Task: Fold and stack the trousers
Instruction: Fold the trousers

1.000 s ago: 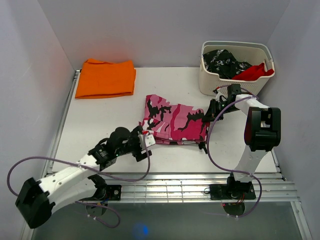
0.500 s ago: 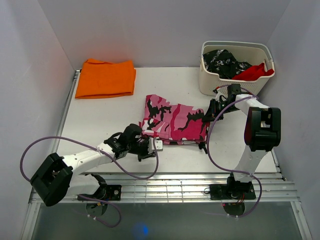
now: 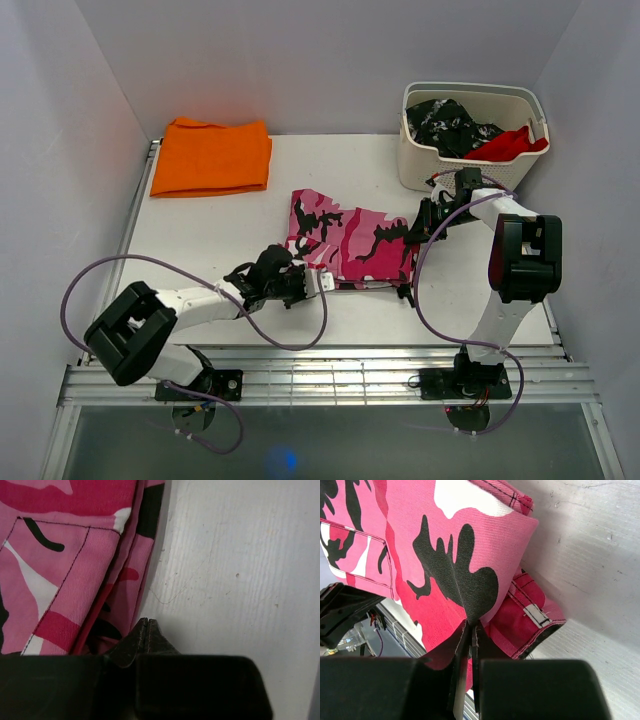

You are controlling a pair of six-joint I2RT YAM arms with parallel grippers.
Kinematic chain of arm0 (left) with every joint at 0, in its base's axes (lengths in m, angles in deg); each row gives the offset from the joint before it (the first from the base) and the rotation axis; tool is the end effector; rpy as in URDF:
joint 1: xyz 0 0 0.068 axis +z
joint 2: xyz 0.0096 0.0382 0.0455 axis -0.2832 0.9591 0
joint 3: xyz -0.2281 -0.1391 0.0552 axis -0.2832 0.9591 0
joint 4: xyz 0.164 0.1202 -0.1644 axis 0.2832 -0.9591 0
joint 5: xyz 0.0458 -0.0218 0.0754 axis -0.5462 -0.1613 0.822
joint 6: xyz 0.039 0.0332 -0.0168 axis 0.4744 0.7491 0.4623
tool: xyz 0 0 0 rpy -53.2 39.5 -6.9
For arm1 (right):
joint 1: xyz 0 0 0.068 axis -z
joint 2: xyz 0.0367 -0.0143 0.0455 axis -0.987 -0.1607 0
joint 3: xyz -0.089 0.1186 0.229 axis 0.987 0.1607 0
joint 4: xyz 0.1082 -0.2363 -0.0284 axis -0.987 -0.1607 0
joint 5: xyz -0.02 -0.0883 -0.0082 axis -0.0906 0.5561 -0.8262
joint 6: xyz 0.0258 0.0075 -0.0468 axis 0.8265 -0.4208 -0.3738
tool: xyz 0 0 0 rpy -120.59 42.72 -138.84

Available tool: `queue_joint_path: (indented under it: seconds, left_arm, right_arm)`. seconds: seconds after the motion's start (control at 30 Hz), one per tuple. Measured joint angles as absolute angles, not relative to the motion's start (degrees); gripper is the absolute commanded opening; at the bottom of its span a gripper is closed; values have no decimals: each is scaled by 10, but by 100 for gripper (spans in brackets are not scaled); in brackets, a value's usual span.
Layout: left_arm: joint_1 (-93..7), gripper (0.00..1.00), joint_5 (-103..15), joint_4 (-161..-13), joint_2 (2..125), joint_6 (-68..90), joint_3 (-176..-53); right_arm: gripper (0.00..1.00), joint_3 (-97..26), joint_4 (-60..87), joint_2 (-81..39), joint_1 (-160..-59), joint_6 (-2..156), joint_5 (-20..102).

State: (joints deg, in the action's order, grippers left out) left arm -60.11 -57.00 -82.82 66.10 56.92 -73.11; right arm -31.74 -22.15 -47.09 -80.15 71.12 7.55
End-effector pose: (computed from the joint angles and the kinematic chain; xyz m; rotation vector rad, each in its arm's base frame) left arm 0.1768 -0.1865 0.1616 1.5862 1.6369 -0.5048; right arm 0.3642 0.0195 0.1760 -0.1195 2.6651 0.9944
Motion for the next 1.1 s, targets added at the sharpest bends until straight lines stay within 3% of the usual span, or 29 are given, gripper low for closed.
queue_joint_path:
  seconds: [1.1]
  left_arm:
    - [-602, 1, -445, -744, 797, 547, -784]
  right_arm:
    - [8, -321, -241, -470, -801, 711, 74]
